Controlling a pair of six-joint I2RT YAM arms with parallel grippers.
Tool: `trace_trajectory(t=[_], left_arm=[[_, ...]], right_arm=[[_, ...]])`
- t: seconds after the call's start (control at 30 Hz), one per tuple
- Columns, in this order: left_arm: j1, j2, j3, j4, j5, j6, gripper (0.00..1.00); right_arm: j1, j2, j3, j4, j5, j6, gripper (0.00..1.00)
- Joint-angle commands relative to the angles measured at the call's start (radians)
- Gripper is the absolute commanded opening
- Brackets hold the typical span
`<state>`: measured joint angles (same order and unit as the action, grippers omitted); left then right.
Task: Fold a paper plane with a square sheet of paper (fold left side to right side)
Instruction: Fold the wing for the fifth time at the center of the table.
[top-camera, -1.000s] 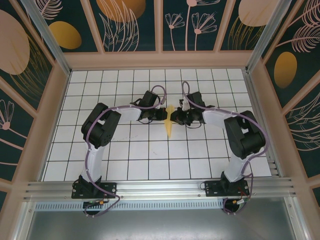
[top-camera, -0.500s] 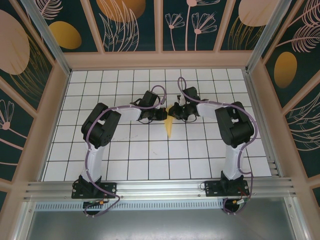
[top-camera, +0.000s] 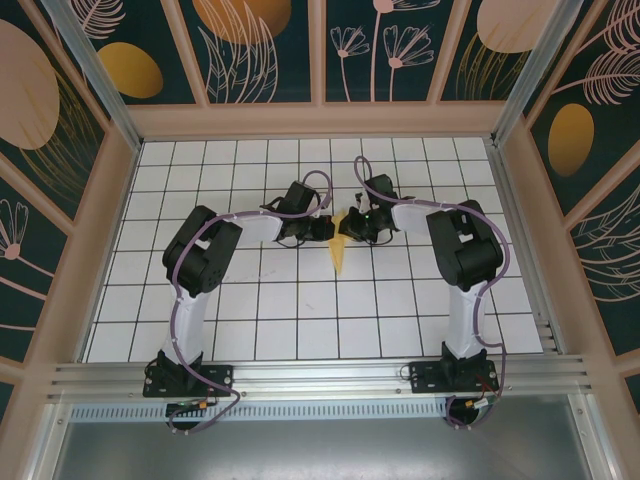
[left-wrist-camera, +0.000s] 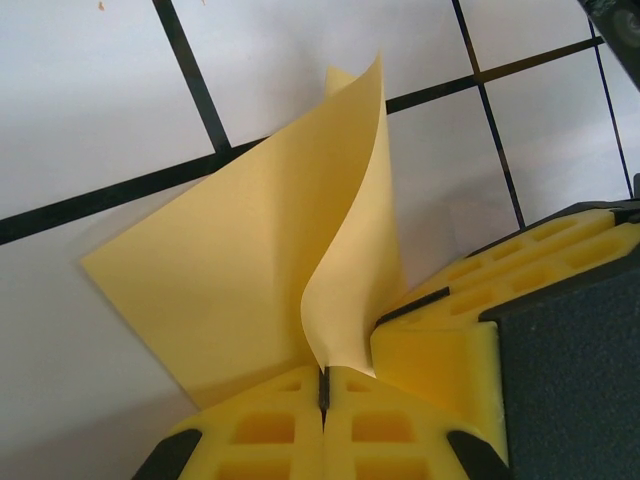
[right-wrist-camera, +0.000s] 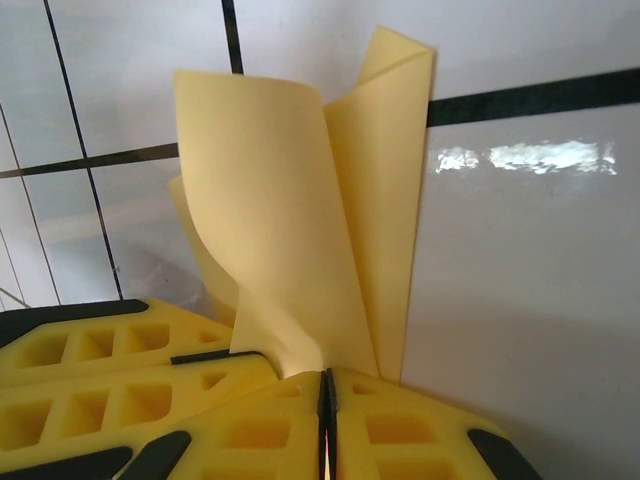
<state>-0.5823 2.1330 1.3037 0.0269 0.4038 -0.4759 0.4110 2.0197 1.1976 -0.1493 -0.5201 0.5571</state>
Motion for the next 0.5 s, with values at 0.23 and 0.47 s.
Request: trace_trajectory(t=[0.23,0.47], left_arm=[[0.007,-0.023,-0.008,-0.075,-0.119,0.005,0.18],[0.006,-0.165,-0.058,-0.101,-0.154,0.013,0.21]], right_arm=[[-0.004,0.047,-0.011,-0.102,0.061,-0.023,0.13],[-0.004,0.049,-0.018,-0.092,0.055,-0.022,0.13]])
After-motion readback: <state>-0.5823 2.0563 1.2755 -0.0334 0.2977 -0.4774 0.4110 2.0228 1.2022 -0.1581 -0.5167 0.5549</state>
